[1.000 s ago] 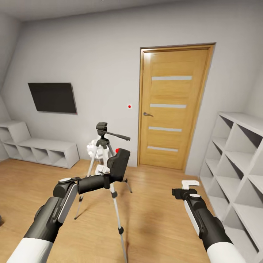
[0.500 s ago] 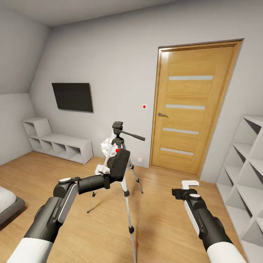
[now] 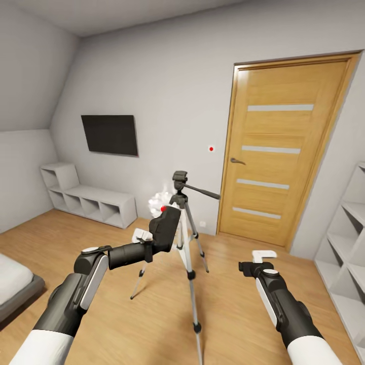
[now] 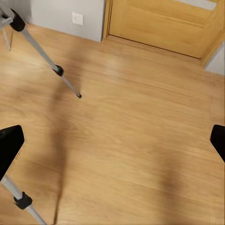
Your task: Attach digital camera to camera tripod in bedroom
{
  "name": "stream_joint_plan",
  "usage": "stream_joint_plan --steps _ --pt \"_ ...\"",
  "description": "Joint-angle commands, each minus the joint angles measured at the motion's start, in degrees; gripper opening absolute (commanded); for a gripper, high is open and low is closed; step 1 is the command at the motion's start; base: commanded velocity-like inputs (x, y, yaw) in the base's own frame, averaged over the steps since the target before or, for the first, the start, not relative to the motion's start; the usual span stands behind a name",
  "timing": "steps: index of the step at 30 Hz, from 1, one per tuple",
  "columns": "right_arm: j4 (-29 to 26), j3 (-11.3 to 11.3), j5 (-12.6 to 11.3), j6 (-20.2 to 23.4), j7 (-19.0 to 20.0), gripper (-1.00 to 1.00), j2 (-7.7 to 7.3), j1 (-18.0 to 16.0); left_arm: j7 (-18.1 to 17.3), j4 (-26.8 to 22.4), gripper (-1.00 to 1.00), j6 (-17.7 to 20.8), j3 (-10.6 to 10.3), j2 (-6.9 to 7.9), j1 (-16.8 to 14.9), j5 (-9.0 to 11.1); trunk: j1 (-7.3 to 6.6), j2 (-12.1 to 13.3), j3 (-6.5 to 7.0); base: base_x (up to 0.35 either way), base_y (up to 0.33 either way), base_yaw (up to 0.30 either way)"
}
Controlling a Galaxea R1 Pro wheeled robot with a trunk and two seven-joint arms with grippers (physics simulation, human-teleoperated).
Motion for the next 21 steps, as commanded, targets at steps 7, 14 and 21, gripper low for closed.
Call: stream_joint_plan --steps 7,14,21 --pt "-0.1 0.0 0.2 0.3 0.0 1.0 0.0 0.0 -0.1 0.0 -1.0 0.3 0.0 0.05 0.0 0.4 0.04 0.0 -0.02 0.19 0.281 0.001" --pt "-0.1 0.0 0.3 0.3 0.0 1.0 0.0 0.0 -0.1 0.0 -1.0 0.3 0.0 0.12 0.0 0.4 0.04 0.0 -0.02 0.197 0.283 0.0" --pt "0.1 0.0 0.2 0.2 0.0 1.0 -0.13 0.0 0.0 0.0 -1.0 0.3 0.0 0.28 0.0 0.3 0.04 0.0 -0.02 0.142 0.156 0.0"
